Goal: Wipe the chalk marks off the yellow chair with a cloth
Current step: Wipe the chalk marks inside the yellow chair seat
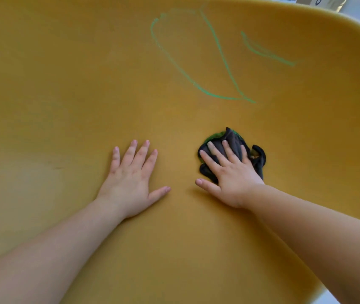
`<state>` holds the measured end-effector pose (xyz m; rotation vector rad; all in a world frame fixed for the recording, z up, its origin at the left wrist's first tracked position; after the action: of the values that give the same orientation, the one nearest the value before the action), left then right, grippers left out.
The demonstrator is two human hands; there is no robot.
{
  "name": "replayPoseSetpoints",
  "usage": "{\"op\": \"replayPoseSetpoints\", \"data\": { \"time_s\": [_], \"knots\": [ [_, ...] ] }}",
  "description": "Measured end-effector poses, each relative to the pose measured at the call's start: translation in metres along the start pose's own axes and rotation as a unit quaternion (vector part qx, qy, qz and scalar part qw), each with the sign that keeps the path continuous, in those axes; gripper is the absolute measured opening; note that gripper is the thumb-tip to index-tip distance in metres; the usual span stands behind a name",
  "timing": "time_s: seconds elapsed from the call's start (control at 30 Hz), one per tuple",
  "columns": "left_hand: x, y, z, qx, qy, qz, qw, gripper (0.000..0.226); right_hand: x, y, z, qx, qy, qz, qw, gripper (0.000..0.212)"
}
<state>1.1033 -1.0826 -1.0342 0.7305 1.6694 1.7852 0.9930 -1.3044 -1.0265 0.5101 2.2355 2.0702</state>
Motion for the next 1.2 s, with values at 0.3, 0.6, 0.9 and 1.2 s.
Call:
{"op": "replayPoseSetpoints", "data": {
  "time_s": [0.3,0.6,0.9,1.2],
  "knots": [
    [0.069,-0.006,0.027,-0.006,-0.038,-0.008,0.999,0.105,0.079,-0.001,0.05,0.03,0.146,0.071,0.986,0.078],
    [0.05,0.012,0.001,-0.003,-0.064,-0.086,0.994,0.107,0.107,0.022,-0.013,0.12,0.017,0.054,0.991,0.082],
    [-0.009,0.005,-0.073,0.05,-0.03,-0.059,0.997,0.106,0.055,0.123,-0.118,0.314,-0.033,-0.117,0.942,0.087],
    [-0.008,0.0,-0.072,0.055,-0.049,-0.073,0.995,0.104,-0.01,0.081,-0.04,0.178,-0.066,-0.152,0.97,0.103]
  ]
}}
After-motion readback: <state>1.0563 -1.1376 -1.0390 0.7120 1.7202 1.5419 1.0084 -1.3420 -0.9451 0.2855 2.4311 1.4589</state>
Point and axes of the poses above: each hand's wrist, its own x-axis away from the middle knuckle, its own y-axis out of the back of the hand, z = x × y, the point moved 4 cm from there along -x, towards the middle knuckle, and after that the axes turned 3 degrees about -y, right-handed, at the moved point
